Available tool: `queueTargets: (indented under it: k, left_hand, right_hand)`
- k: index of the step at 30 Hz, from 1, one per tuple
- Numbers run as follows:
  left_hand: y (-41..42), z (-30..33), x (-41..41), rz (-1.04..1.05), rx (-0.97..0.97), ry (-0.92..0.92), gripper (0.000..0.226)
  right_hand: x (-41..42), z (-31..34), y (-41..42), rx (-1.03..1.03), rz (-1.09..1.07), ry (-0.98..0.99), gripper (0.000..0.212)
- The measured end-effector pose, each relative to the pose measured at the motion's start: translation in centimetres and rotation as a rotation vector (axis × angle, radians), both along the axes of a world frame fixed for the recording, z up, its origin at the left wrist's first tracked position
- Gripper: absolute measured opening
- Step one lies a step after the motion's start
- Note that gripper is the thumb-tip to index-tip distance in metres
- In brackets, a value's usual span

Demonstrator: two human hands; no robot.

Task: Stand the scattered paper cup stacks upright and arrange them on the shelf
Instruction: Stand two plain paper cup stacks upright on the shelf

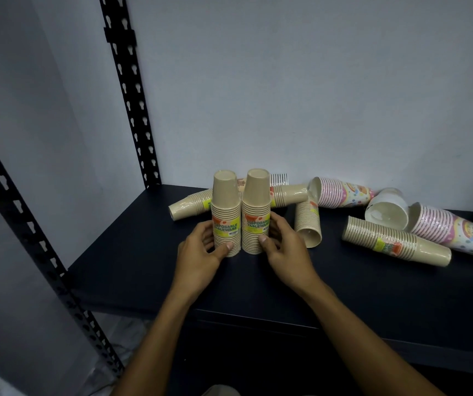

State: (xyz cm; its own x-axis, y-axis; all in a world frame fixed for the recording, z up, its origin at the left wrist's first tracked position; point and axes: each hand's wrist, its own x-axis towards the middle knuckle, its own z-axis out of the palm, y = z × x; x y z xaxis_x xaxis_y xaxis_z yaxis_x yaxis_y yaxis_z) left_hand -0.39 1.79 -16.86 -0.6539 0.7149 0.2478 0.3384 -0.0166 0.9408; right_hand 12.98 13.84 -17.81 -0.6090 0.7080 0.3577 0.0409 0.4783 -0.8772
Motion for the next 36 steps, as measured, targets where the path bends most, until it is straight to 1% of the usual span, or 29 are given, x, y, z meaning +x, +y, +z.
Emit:
queueTargets:
  k: [2, 7, 18, 24, 29, 36]
  left_hand:
    - [0.0, 0.0, 0.0, -0.001, -0.001, 0.003, 0.057]
    - [0.1, -0.2, -0.1, 0.005, 0.000, 0.005, 0.057]
    - [-0.5, -0.1, -0.8, 0.074, -0.010, -0.009, 0.056]
    - [-4.1, -0.2, -3.8, 0.245, 0.000, -0.041, 0.051]
    - [-7.5, 0.0, -7.8, 0.383, -0.030, -0.054, 0.052]
    - [-8.4, 0.5, -12.1, 0.517, -0.082, -0.013, 0.046]
  right_hand:
    - [0.0, 0.1, -0.1, 0.013, 0.007, 0.001, 0.057]
    - [-0.2, -0.3, 0.4, 0.037, -0.070, -0.020, 0.053]
    - [-1.2, -0.1, -0.2, 0.029, -0.027, -0.021, 0.048]
    - [-6.5, 0.1, -3.5, -0.054, 0.078, -0.005, 0.049]
    - [-12.0, 0.0, -6.3, -0.026, 0.180, -0.027, 0.047]
    - [-17.8, 0.7, -8.2, -0.017, 0.173, -0.031, 0.040]
